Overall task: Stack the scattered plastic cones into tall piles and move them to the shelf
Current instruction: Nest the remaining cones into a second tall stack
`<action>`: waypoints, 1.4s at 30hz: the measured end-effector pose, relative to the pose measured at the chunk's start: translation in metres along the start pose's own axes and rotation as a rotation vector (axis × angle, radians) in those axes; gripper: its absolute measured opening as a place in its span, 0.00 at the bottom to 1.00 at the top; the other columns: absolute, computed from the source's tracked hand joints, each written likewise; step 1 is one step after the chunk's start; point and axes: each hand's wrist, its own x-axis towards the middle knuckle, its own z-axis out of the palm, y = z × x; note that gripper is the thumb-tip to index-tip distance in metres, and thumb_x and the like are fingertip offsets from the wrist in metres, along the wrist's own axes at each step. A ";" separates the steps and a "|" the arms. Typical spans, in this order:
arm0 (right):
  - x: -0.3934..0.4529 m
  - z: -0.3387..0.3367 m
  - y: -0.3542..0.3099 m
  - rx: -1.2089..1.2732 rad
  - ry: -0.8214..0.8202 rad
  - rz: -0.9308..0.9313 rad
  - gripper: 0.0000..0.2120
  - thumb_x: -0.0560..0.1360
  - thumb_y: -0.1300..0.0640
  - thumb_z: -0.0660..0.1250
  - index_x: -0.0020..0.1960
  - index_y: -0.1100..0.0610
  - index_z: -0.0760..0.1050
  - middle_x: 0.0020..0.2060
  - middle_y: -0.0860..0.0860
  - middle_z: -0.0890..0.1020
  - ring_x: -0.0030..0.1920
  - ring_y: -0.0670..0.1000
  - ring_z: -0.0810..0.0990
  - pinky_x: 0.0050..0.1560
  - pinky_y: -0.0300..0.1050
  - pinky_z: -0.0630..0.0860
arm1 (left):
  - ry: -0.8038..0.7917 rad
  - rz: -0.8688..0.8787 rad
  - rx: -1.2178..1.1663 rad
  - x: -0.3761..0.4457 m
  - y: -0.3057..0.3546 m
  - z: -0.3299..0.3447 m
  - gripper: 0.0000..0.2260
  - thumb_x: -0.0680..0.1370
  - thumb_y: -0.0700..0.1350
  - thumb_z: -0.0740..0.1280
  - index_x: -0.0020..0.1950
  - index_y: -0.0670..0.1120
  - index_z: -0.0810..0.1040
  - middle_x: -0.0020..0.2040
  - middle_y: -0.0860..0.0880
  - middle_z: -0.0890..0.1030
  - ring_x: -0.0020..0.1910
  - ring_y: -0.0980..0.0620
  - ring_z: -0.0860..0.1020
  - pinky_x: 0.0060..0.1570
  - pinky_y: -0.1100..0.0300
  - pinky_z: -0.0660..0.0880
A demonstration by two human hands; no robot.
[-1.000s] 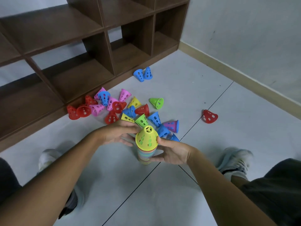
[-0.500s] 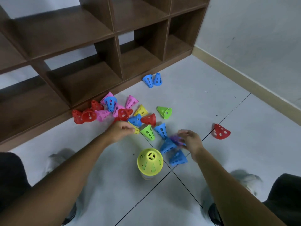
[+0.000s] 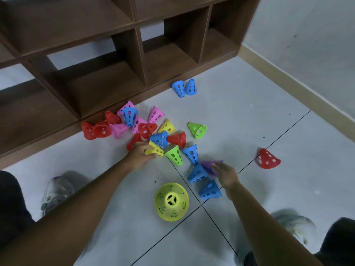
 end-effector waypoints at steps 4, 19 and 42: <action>0.006 -0.004 0.000 -0.047 -0.008 0.050 0.05 0.80 0.62 0.65 0.53 0.61 0.78 0.39 0.53 0.77 0.38 0.49 0.75 0.36 0.39 0.71 | -0.080 -0.077 -0.149 -0.003 -0.015 0.002 0.14 0.74 0.35 0.75 0.53 0.28 0.77 0.49 0.45 0.71 0.41 0.52 0.74 0.36 0.66 0.73; -0.020 -0.030 -0.070 0.261 -0.453 -0.203 0.09 0.77 0.68 0.67 0.56 0.66 0.80 0.54 0.57 0.85 0.52 0.53 0.84 0.52 0.44 0.81 | 0.322 0.090 -0.008 -0.047 0.022 -0.007 0.07 0.72 0.39 0.76 0.49 0.43 0.87 0.43 0.49 0.86 0.45 0.50 0.83 0.49 0.60 0.76; -0.101 0.019 -0.142 -0.143 -1.258 -0.182 0.18 0.76 0.68 0.65 0.65 0.61 0.78 0.63 0.63 0.78 0.59 0.58 0.81 0.60 0.54 0.79 | 0.010 0.358 -0.812 -0.184 0.162 -0.132 0.11 0.71 0.38 0.70 0.51 0.45 0.86 0.45 0.46 0.86 0.45 0.51 0.85 0.45 0.60 0.83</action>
